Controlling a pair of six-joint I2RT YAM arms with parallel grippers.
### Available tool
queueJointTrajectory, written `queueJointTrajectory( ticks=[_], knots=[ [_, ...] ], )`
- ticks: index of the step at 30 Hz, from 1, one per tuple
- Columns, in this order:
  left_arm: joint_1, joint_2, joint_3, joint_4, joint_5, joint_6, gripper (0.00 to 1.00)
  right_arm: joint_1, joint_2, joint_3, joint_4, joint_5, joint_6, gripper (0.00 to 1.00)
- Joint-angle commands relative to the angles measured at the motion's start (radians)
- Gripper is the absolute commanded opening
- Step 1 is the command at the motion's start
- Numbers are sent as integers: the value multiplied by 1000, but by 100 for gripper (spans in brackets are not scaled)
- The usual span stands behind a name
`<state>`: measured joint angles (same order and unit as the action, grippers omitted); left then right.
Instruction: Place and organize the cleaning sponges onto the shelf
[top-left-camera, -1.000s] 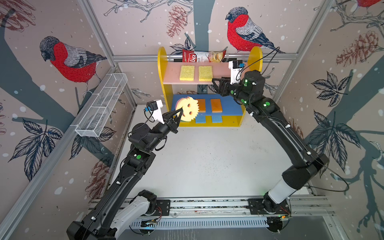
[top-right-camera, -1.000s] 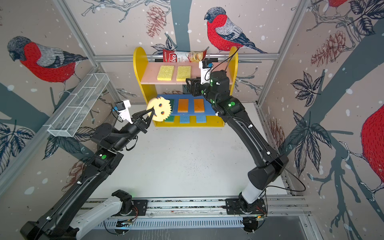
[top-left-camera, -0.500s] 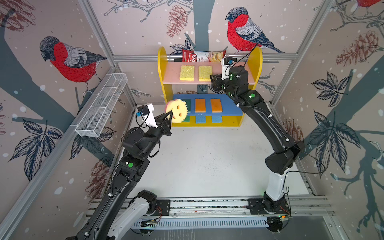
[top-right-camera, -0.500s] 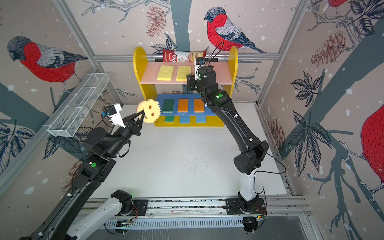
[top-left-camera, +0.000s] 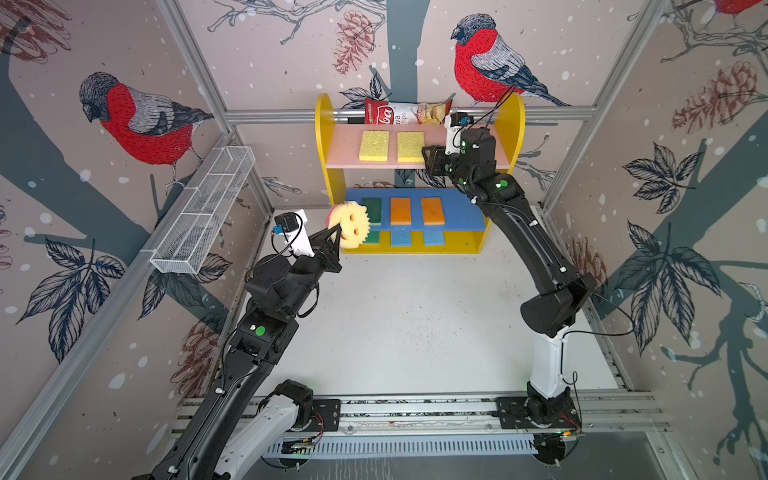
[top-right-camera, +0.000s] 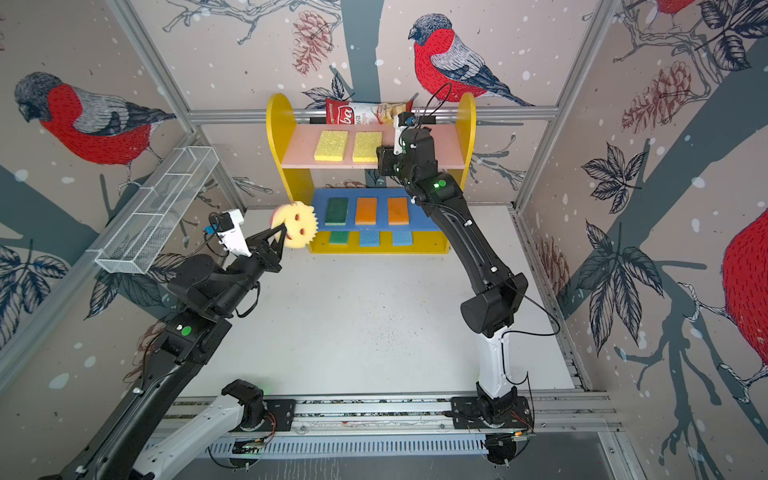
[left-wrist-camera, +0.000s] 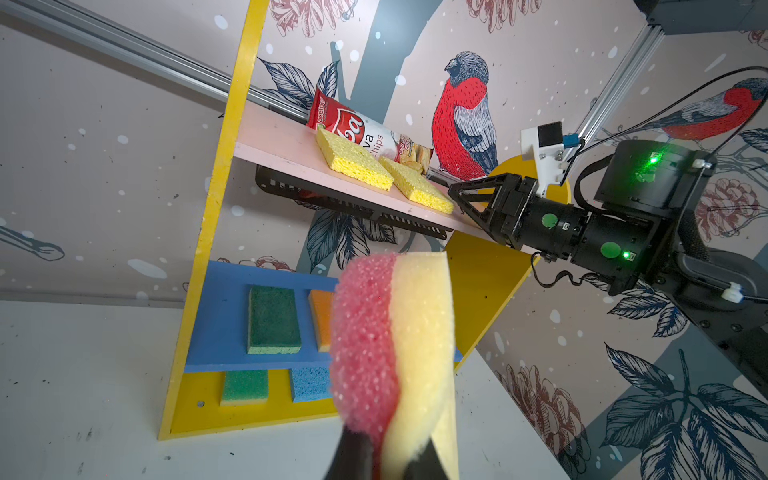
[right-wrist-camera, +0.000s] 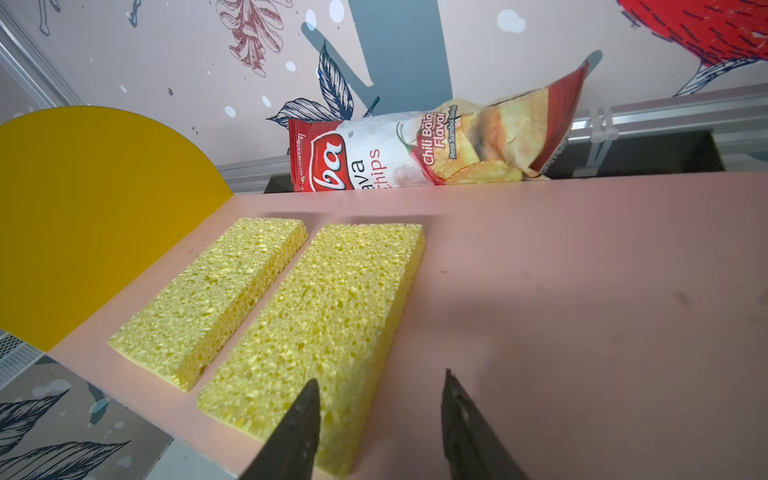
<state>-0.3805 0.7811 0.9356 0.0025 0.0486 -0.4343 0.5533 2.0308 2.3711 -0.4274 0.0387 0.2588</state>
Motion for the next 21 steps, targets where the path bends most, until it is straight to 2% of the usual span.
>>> queueJointTrajectory(
  ticks=[1,10,21],
  knots=[
    [3,2,8,9,-9,11,0,1,12,15,0,-28,14,44],
    [5,0,14,-11,-23,14,0,7,41,36,-16,-35,12,36],
    [6,7,25,-27,-44,12,0,5,47,45,-17,-31,7,21]
  ],
)
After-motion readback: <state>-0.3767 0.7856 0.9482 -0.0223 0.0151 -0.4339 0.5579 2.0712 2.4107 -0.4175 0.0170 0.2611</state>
